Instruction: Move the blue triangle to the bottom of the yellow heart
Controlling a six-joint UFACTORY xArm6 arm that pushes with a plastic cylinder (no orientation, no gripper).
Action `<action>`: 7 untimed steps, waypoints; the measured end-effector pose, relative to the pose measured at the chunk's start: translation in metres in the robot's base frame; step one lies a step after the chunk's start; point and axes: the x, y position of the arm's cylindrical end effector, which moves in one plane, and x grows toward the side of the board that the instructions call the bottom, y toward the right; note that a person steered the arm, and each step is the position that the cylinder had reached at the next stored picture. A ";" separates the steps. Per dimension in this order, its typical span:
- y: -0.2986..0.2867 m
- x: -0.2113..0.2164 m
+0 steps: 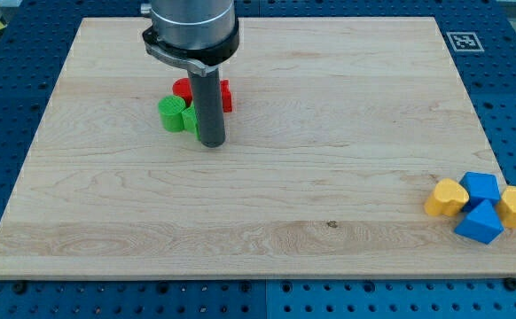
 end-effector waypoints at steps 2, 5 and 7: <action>0.002 0.025; 0.114 0.117; 0.161 0.167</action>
